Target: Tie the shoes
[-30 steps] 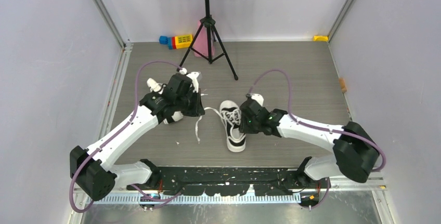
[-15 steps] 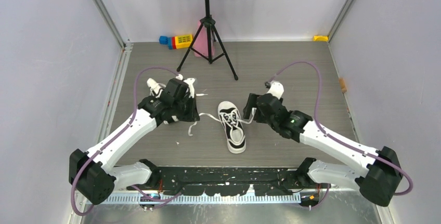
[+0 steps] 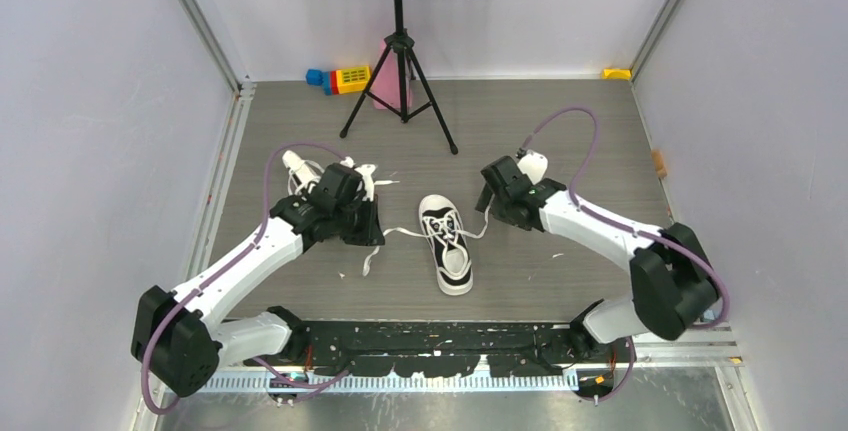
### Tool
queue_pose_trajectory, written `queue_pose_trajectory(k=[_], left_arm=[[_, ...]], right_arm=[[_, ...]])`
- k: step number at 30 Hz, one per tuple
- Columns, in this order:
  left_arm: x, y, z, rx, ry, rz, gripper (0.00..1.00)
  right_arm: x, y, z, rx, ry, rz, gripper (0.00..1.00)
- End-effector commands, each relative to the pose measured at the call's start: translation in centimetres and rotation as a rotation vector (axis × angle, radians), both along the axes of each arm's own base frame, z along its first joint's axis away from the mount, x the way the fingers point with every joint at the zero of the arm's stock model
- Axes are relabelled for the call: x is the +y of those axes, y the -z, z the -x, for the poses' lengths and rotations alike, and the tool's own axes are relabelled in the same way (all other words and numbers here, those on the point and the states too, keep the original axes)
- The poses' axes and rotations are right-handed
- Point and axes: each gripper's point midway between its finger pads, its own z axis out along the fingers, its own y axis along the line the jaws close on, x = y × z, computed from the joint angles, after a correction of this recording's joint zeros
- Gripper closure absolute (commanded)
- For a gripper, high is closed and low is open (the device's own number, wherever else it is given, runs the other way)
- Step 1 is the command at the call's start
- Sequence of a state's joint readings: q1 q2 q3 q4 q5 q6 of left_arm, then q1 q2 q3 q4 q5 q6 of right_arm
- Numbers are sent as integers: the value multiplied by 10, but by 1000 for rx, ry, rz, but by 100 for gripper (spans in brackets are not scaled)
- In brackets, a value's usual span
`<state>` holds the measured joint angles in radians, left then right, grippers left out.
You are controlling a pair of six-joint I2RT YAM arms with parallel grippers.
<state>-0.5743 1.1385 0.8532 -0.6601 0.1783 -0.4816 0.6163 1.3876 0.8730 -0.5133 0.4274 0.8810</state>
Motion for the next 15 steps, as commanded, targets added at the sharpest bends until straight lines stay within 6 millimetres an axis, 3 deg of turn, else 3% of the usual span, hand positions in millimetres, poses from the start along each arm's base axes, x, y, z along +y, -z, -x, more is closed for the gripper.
queue_pose_trajectory(k=[1, 10, 13, 15], left_arm=[[-14, -18, -4, -69, 37, 103, 100], [-3, -21, -5, -104, 8, 72, 100], [1, -18, -6, -103, -7, 60, 100], [2, -15, -6, -100, -12, 52, 100]], right_arm=[[32, -12, -31, -51, 34, -108, 22], [35, 31, -40, 33, 49, -30, 36], [34, 42, -39, 56, 51, -22, 47], [33, 47, -40, 64, 47, -19, 59]])
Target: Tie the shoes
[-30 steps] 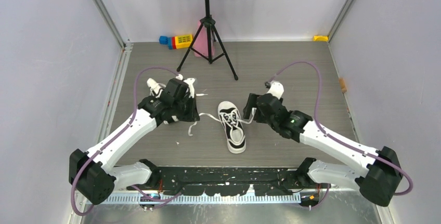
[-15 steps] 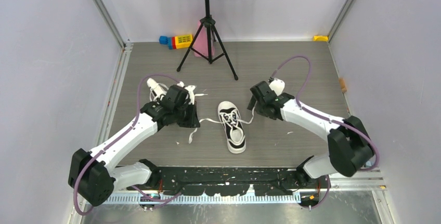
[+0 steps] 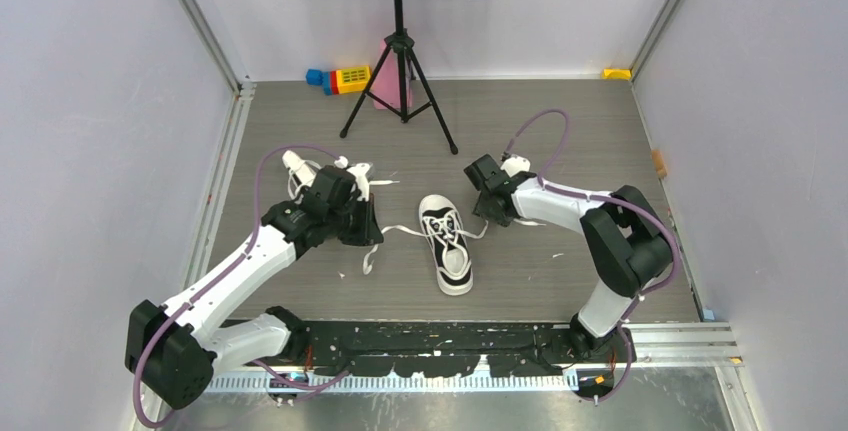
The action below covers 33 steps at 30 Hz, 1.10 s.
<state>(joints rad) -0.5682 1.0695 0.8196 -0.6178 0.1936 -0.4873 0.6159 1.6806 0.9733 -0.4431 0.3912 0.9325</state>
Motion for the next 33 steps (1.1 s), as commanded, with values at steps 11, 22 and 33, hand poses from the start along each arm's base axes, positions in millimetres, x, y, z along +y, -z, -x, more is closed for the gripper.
queue_pose_trajectory(k=[11, 22, 33], left_arm=[[9, -9, -29, -58, -64, -84, 100], [50, -55, -60, -167, -228, -157, 100], [-80, -94, -29, -77, 137, 225, 100]], right_arm=[[-48, -73, -8, -214, 38, 65, 100], [-84, -155, 8, -397, -35, 84, 100], [-7, -181, 19, -395, -378, -214, 100]])
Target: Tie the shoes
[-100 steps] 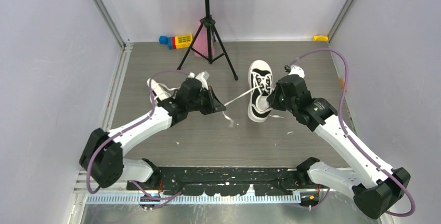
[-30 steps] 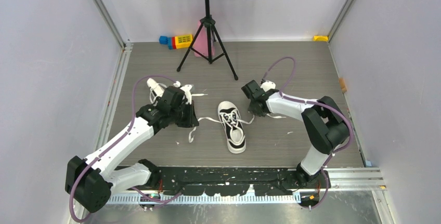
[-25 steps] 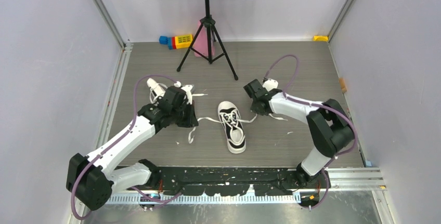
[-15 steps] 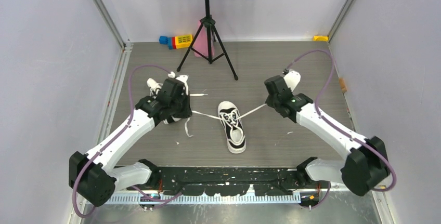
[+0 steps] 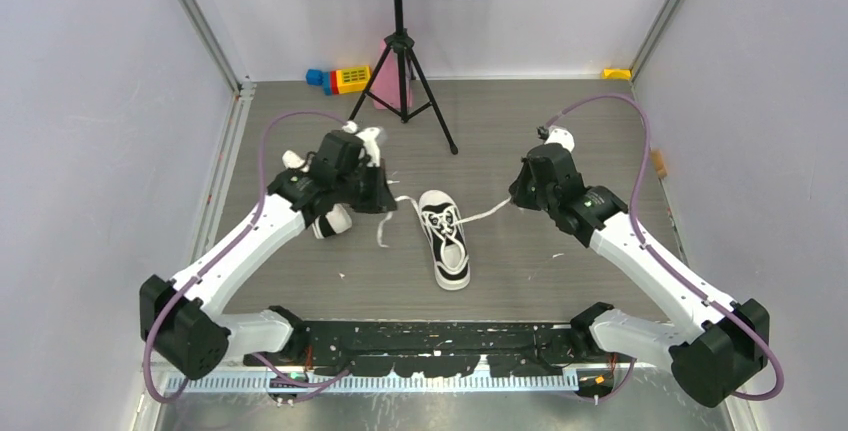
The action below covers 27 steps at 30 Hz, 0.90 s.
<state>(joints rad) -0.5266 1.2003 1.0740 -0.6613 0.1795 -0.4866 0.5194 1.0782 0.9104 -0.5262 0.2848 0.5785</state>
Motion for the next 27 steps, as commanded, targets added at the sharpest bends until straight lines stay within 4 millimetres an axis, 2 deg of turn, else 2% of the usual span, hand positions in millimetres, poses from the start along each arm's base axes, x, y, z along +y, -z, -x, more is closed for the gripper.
queue_pose_trajectory(k=[1, 5, 7, 10, 14, 17, 19, 21, 24, 27], left_arm=[[-81, -41, 26, -5, 225, 196, 100], [-132, -49, 47, 42, 334, 283, 100], [-152, -43, 52, 67, 359, 286, 100], [-175, -32, 54, 76, 367, 271, 100], [-200, -13, 46, 86, 327, 246, 100], [-222, -15, 39, 74, 265, 319, 100], [-238, -23, 45, 60, 233, 391, 100], [-243, -28, 47, 36, 179, 439, 100], [-235, -18, 44, 11, 74, 461, 100], [-234, -28, 37, -23, 10, 561, 100]], right_arm=[[38, -29, -3, -41, -171, -127, 100], [46, -35, -3, -48, -196, -160, 100], [47, -39, -3, -56, -199, -173, 100], [52, -45, -1, -60, -218, -193, 100], [52, -47, -1, -67, -235, -182, 100], [48, -42, -7, -79, -208, -161, 100], [49, -38, -11, -73, -202, -158, 100], [53, -36, -15, -71, -204, -163, 100], [61, -34, -21, -59, -225, -175, 100], [69, -35, -26, -55, -246, -194, 100]])
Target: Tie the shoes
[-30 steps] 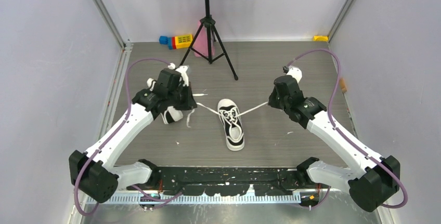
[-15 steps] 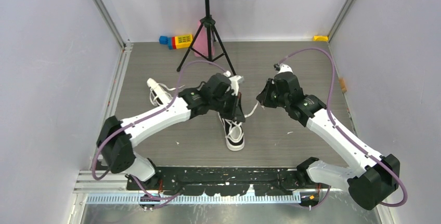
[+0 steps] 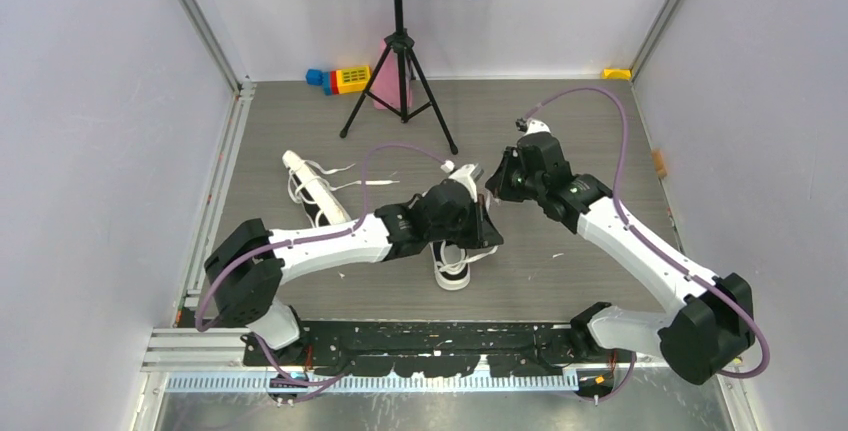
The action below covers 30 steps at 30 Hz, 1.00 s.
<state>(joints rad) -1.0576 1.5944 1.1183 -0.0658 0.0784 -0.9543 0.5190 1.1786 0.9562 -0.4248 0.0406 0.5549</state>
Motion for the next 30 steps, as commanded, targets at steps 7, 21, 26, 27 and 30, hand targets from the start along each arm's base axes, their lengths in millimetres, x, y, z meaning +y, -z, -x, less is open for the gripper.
queue_pose_trajectory(k=[7, 21, 26, 27, 30], left_arm=[[-24, -80, 1, 2, -108, 431, 100], [-24, -60, 19, 132, -78, 453, 100], [-30, -40, 4, 59, -94, 337, 100], [-24, -33, -2, 34, -113, 291, 100], [-1, -22, -30, -107, -183, 129, 100]], right_arm=[[39, -34, -23, -64, -142, -134, 100], [45, -29, -34, -50, -210, -205, 100], [38, -30, -31, -53, -203, -196, 100], [36, -29, -31, -51, -196, -196, 100], [32, -22, -30, -35, -175, -183, 100]])
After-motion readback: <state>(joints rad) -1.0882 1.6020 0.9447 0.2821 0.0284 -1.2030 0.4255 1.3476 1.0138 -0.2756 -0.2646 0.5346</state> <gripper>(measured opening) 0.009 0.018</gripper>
